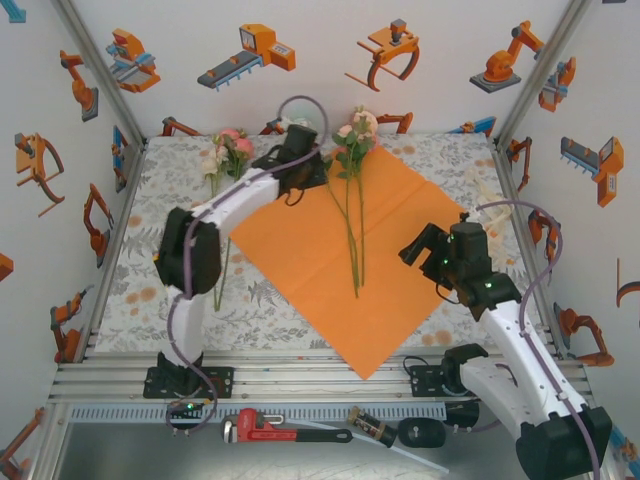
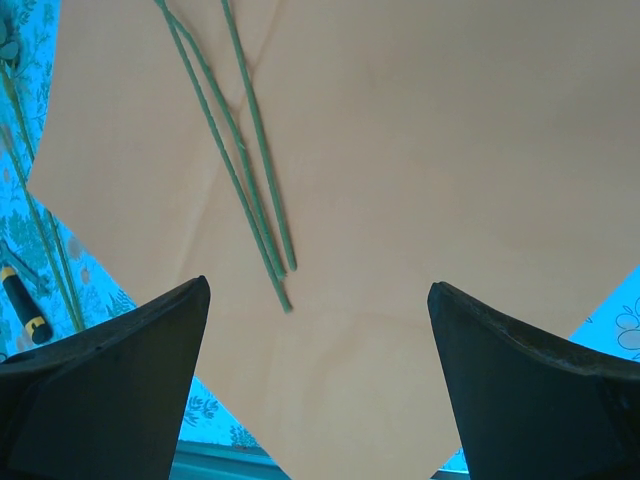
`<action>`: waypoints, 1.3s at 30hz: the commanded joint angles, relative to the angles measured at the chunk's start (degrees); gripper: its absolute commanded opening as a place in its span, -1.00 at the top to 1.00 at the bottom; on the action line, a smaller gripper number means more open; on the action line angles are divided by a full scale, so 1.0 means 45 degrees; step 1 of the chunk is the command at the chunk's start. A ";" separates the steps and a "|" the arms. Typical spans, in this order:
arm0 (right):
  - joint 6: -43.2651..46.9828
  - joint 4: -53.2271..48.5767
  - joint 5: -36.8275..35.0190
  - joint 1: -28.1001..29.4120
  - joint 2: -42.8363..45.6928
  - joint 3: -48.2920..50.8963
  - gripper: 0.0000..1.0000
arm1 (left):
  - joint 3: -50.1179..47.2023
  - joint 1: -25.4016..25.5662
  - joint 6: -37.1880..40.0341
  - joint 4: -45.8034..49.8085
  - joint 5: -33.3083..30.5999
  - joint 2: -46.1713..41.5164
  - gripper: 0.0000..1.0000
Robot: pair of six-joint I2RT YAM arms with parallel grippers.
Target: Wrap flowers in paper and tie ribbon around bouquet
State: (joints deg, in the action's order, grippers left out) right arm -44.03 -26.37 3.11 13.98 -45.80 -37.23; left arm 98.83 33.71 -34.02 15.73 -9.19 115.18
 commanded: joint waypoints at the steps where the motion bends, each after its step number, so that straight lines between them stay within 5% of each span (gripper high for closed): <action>1: 0.0078 0.0055 -0.0224 0.0016 0.0245 0.0095 -0.62 | -0.1911 -0.1645 0.1538 -0.0317 -0.1441 -0.1670 0.22; 5: -0.0019 0.0476 -0.0006 0.0018 -0.0065 0.0227 -0.62 | -0.3775 -0.3496 0.2659 0.0224 -0.2390 -0.2625 0.23; 12: -0.0040 0.0631 0.0289 0.0016 -0.0691 -0.0084 -0.62 | -0.3125 -0.5611 0.3490 0.1457 -0.0832 -0.0883 0.25; 39: 0.0048 -0.0136 -0.0243 0.0019 -0.0175 -0.0514 -0.62 | 0.5560 -0.6056 0.5033 0.7139 -0.1029 0.5630 0.23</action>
State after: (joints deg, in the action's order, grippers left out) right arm -44.05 -26.04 3.31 13.98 -47.66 -37.26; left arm 121.16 7.20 -12.71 42.22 -14.06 138.89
